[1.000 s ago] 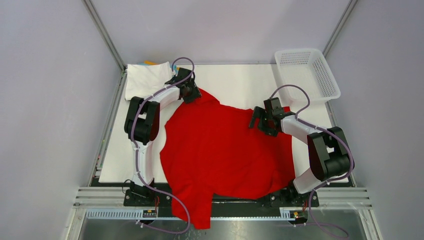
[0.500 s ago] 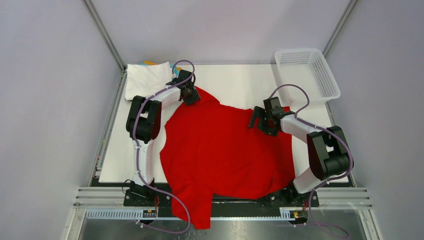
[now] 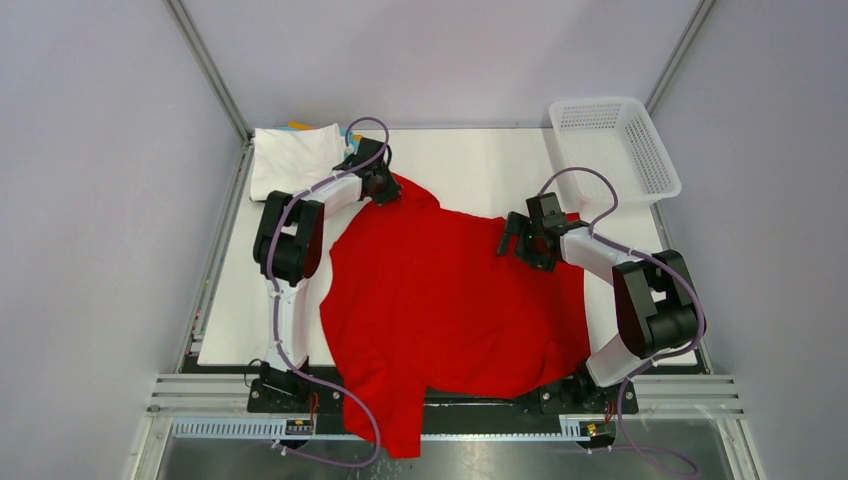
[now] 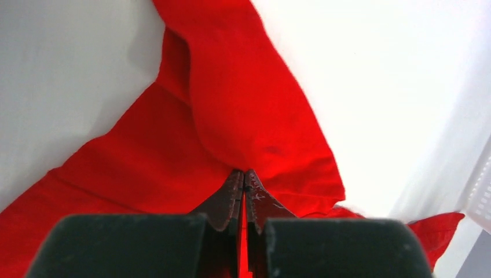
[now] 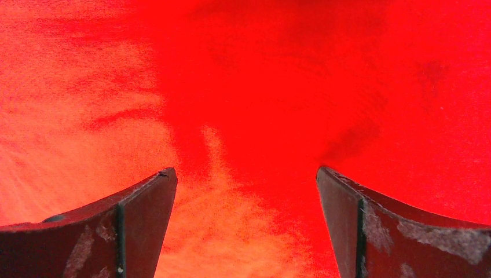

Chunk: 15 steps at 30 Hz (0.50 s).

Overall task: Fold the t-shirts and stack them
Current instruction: Flatten out the tshirt

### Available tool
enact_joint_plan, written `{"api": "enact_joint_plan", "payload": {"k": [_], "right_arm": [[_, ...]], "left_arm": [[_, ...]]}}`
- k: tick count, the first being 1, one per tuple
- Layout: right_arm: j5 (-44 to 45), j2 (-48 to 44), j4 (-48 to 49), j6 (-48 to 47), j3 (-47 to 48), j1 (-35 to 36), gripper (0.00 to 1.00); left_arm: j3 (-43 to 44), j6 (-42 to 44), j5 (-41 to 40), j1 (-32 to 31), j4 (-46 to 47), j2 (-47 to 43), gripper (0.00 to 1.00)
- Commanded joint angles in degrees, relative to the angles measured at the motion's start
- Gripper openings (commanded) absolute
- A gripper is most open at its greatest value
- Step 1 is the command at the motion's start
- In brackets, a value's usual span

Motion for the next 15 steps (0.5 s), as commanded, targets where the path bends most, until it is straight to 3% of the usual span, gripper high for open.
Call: {"api": "enact_joint_plan", "payload": {"k": [1, 10, 15], "right_arm": [[2.0, 1.1, -1.5, -1.2, 1.8, -0.2, 1.00], [2.4, 1.4, -2.1, -1.9, 2.5, -0.2, 0.99], [3.9, 0.7, -2.4, -2.2, 2.5, -0.3, 0.99]], "left_arm": [[3.1, -1.5, 2.9, 0.1, 6.5, 0.6, 0.00], [13.9, -4.4, 5.8, 0.1, 10.8, 7.9, 0.00], [29.8, -7.1, 8.9, -1.1, 13.6, 19.4, 0.01]]}}
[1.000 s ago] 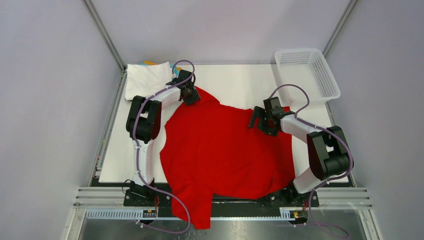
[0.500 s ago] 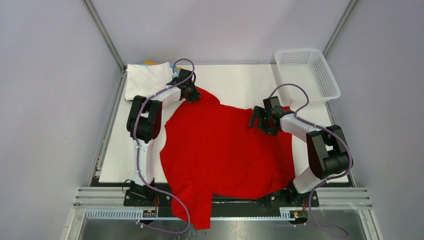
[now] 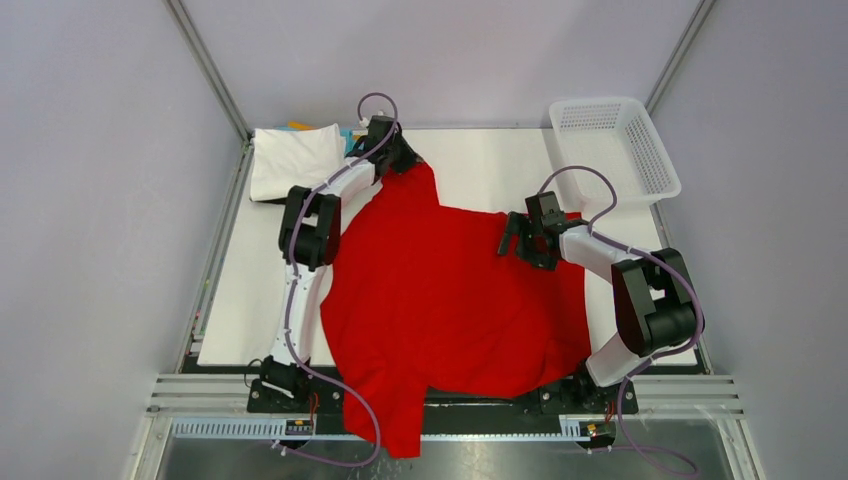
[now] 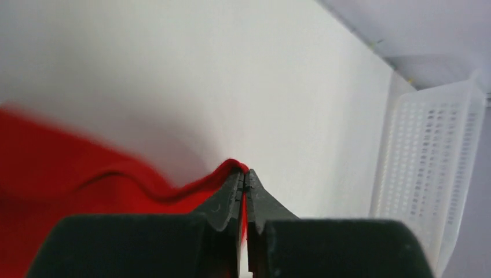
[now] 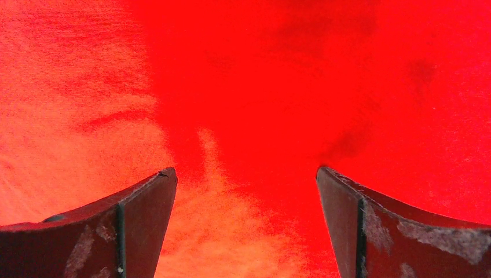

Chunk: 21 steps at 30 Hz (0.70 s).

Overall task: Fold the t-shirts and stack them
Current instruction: Flatten out the tshirt

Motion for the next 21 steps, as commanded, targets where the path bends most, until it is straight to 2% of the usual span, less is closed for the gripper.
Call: {"api": "enact_joint_plan", "payload": {"k": [1, 2, 4, 5, 6, 7, 10, 14, 18, 21], "right_arm": [[2.8, 0.0, -1.4, -1.3, 1.7, -0.2, 0.99], [2.9, -0.1, -1.4, -1.3, 1.7, -0.2, 0.99], [2.9, -0.3, -1.6, -1.4, 1.8, -0.2, 1.00], [2.9, -0.4, -1.7, -1.4, 1.9, -0.2, 1.00], [3.2, -0.6, -1.9, -1.5, 1.9, -0.2, 1.00], [3.6, -0.9, -2.1, -1.6, 2.0, -0.2, 0.99], [4.6, -2.1, -2.3, -1.6, 2.0, -0.2, 0.99], [3.8, -4.1, -2.8, -0.7, 1.8, -0.2, 1.00], [2.5, -7.0, -4.0, 0.5, 0.4, -0.2, 0.99], [2.4, -8.1, -9.6, -0.2, 0.9, -0.2, 0.99]], "left_arm": [[17.1, -3.0, 3.1, -1.3, 6.0, 10.1, 0.12], [20.9, -3.5, 3.2, -1.5, 6.6, 13.3, 0.33], [26.8, -5.0, 5.0, -1.8, 8.6, 16.5, 0.50], [28.2, -5.6, 6.2, -1.8, 9.3, 16.9, 0.67], [28.3, -5.4, 6.8, -1.8, 10.8, 16.1, 0.94], [27.4, -4.4, 7.0, -1.9, 10.9, 14.3, 0.98], [19.5, 1.1, 6.7, -2.1, 10.4, 5.5, 0.99], [5.6, 7.7, 6.0, -2.1, 2.3, -10.5, 0.99], [-13.2, 11.3, -0.4, -2.6, -6.6, -27.1, 0.99], [-31.2, 11.5, -3.7, -3.2, -7.2, -38.8, 0.99]]}}
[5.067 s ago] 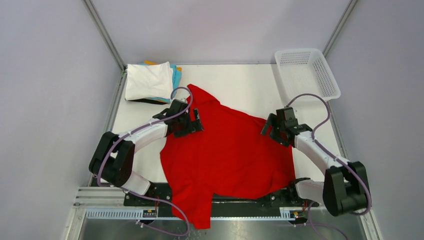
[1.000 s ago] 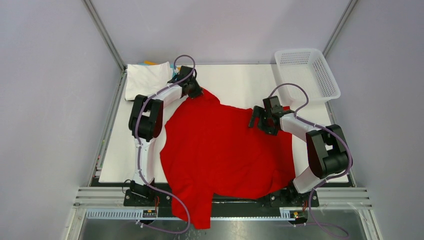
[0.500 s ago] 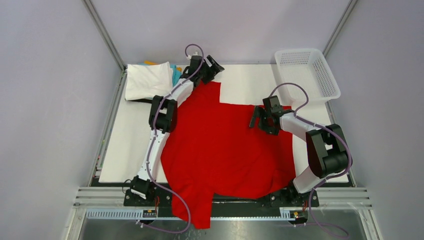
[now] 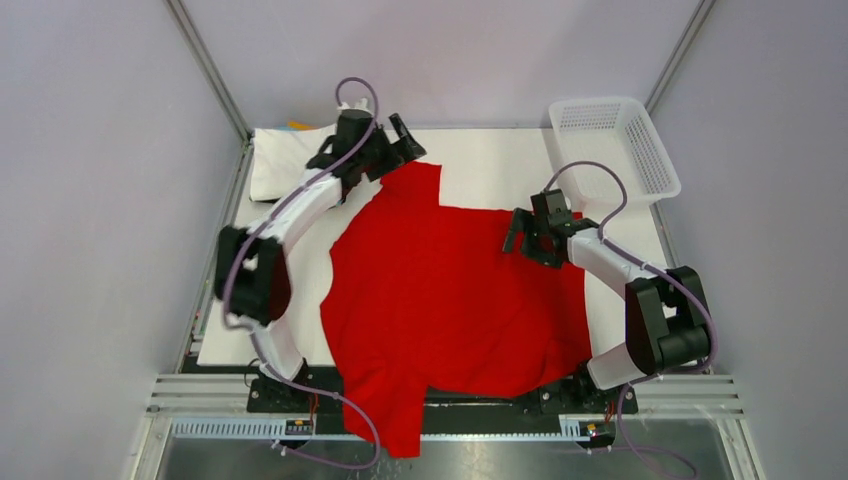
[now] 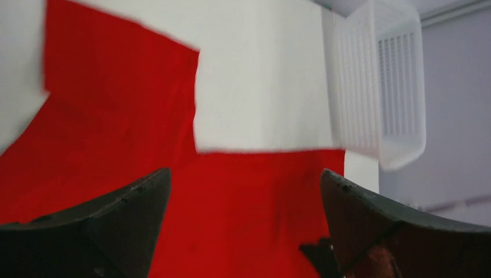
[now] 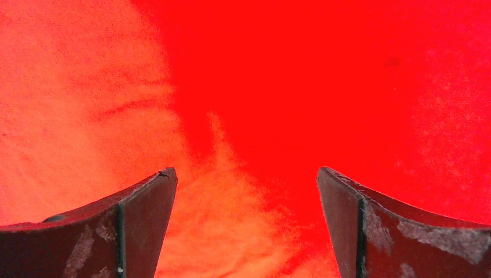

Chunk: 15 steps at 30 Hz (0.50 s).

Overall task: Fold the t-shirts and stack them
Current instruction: Flatten out the tshirt

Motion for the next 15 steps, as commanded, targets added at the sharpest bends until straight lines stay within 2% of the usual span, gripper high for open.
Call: {"api": "enact_joint_plan", "payload": {"k": [1, 4, 7, 11, 15], "right_arm": [[-0.2, -3.1, -7.3, -0.1, 0.6, -0.2, 0.99], [-2.6, -3.3, -7.9, 0.7, -1.0, -0.1, 0.99], [-5.3, -2.8, -7.5, 1.4, -2.5, 0.2, 0.99], [-5.8, -0.8, -7.5, 1.6, -2.5, 0.3, 1.00], [-6.9, 3.1, -7.6, 1.2, -0.1, 0.3, 1.00]], "left_arm": [[-20.4, 3.0, -5.8, -0.9, -4.2, -17.0, 0.99], [-31.6, 1.9, -5.3, -2.9, -4.2, -24.3, 0.99], [-37.6, 1.5, -4.8, -5.3, -4.9, -26.4, 0.99], [-40.0, 0.4, -5.1, -5.9, -4.5, -23.8, 0.99], [-37.5, 0.7, -5.8, -5.0, -4.5, -17.3, 0.99]]}}
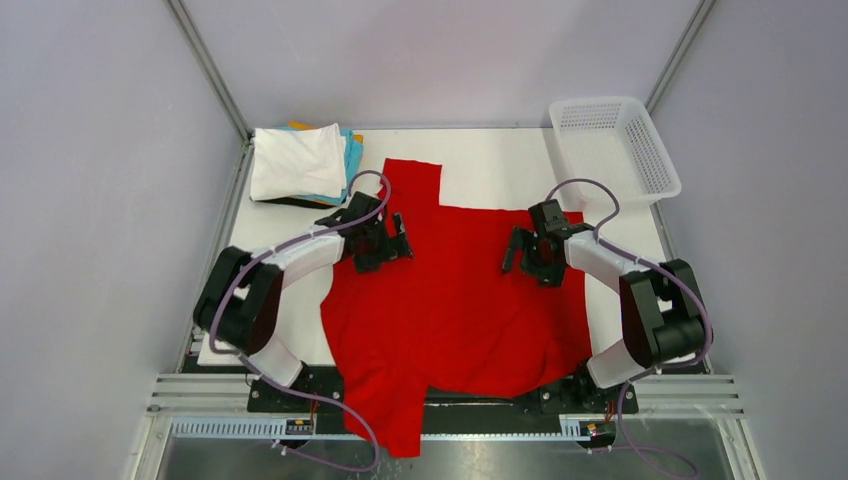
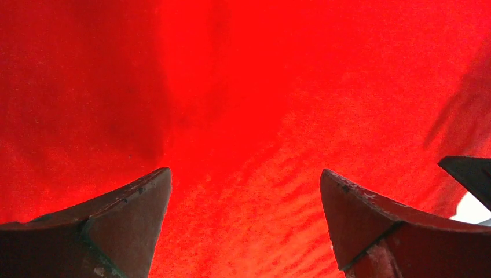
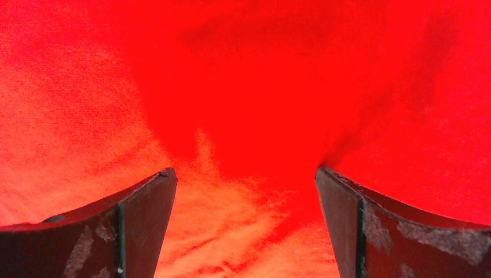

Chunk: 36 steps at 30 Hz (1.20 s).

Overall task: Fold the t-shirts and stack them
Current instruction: Flatten out the tshirt

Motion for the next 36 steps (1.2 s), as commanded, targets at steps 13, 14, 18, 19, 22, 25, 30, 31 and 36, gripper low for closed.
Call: {"api": "enact_joint_plan", "payload": {"k": [13, 14, 18, 19, 22, 25, 30, 31, 36], "right_arm": [[0.1, 20.8, -5.6, -2.3, 22.3, 0.1, 0.99], [0.9, 21.8, -6.4, -2.8, 24.0, 0.0, 0.99], [1.7, 26.1, -8.3, -4.2, 31.3, -0.9, 0.99], [1.7, 27.2, -8.9, -4.4, 33.2, -1.3, 0.99], [1.5, 30.6, -10.2, -4.9, 38.5, -2.3, 1.00], [1.7, 31.6, -10.9, -5.2, 41.6, -2.7, 0.99], [0.6, 25.8, -11.4, -5.7, 39.5, -2.6, 1.00], [0.5, 23.0, -11.4, -5.3, 37.9, -2.4, 0.99], [1.7, 11.4, -10.4, -3.5, 24.2, 1.6, 0.99]], "left_arm": [[22.7, 2.7, -1.0, 9.2, -4.5, 24.2, 0.99], [24.8, 3.0, -0.9, 9.6, -5.4, 25.7, 0.99], [32.5, 3.4, 0.6, 11.3, -7.7, 31.0, 0.99], [33.7, 3.3, 1.2, 11.7, -7.7, 31.9, 0.99], [37.4, 3.8, 1.8, 12.7, -7.8, 33.6, 0.99], [41.1, 4.6, 2.2, 13.3, -8.7, 34.0, 0.99], [40.5, 5.0, 4.3, 13.1, -8.1, 28.7, 0.99], [38.4, 4.8, 4.4, 12.9, -7.1, 26.5, 0.99], [24.5, 4.7, 4.9, 10.8, -3.2, 14.5, 0.99]]}}
